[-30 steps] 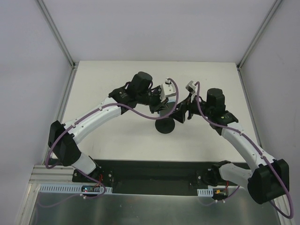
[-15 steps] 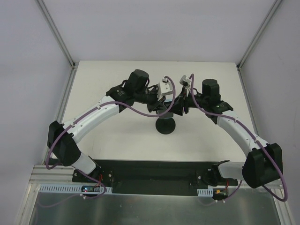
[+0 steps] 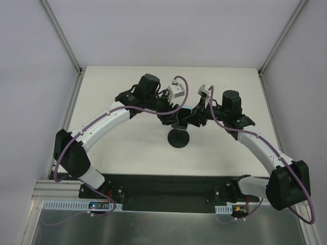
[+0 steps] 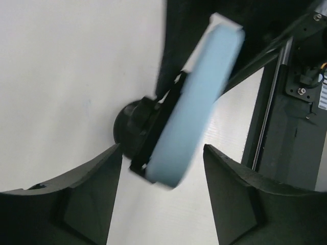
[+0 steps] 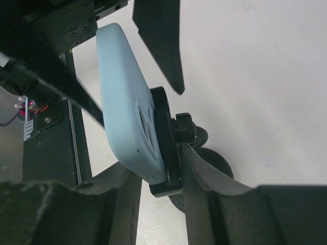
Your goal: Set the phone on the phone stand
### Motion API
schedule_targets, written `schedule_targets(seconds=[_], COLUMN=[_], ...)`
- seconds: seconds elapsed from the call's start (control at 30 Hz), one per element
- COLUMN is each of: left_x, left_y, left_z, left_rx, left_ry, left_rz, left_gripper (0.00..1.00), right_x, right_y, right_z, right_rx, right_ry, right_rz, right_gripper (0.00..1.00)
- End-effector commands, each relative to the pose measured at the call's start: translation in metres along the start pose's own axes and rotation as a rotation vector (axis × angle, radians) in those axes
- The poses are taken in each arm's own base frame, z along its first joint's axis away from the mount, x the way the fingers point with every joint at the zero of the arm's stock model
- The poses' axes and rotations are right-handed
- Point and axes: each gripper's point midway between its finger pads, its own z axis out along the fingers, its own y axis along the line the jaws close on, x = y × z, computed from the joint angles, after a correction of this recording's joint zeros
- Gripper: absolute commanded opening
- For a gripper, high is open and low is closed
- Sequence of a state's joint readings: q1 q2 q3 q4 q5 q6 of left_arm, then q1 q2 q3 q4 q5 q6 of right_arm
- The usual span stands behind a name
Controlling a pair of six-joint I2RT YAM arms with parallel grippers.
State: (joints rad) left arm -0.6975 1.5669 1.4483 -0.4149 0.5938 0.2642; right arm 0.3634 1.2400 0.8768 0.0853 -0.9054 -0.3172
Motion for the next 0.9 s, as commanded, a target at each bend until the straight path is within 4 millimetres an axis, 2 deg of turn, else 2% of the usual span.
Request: schedule_targets(seconds=[0.0,0.03,0.1,0.17,0.2,0.27,0.37,0.43,0.57,0.63,0.73,0.87], left_x=[0.0,-0.011,-0.016,-0.024,-0.009,0.002,0.019,0.026,0.02,0.01,0.004,0.006], left_y=[0.003,0.006,0.001,0.004,0.002,0.001,0.001,-0.001,0.002,-0.001,0.002,0.008], left_z=[-0.028,-0.033,-0.043,-0.049,-0.049,-0.049,-0.04,-0.029,-0.017,-0.016,-0.007,0.007], left_rx=[-0.041,-0.064,-0.074,-0.086,-0.087,-0.068,-0.041,0.009,0.065,0.107,0.158,0.202], left_ry=[-0.088,-0.146,-0.194,-0.27,-0.284,-0.337,-0.431,-0.426,-0.434,-0.446,-0.43,-0.387], left_rz=[-0.179,-0.176,-0.178,-0.228,-0.256,-0.315,-0.294,-0.29,-0.247,-0.195,-0.167,-0.158], left_gripper=[0.7,0.71,0.72,0.71,0.7,0.64,0.65,0.67,0.71,0.71,0.69,0.6], right_x=[0.008,0.007,0.008,0.006,0.005,0.001,-0.003,-0.006,-0.005,-0.004,-0.004,-0.006], right_y=[-0.006,-0.006,-0.008,-0.008,-0.007,-0.007,-0.006,-0.004,-0.003,-0.003,-0.002,-0.001], right_z=[-0.006,-0.006,-0.006,-0.007,-0.008,-0.01,-0.012,-0.012,-0.011,-0.011,-0.012,-0.013], right_rx=[0.058,0.055,0.046,0.035,0.029,0.021,-0.003,-0.014,-0.028,-0.028,-0.031,-0.031], right_ry=[-0.019,-0.025,-0.024,-0.03,-0.032,-0.042,-0.048,-0.053,-0.051,-0.05,-0.051,-0.055], right_rz=[0.019,0.013,0.024,0.027,0.024,0.018,0.021,0.02,0.022,0.026,0.025,0.02], right_gripper=[0.01,0.0,0.0,0.01,0.0,0.01,0.0,0.0,0.0,0.0,0.01,0.0])
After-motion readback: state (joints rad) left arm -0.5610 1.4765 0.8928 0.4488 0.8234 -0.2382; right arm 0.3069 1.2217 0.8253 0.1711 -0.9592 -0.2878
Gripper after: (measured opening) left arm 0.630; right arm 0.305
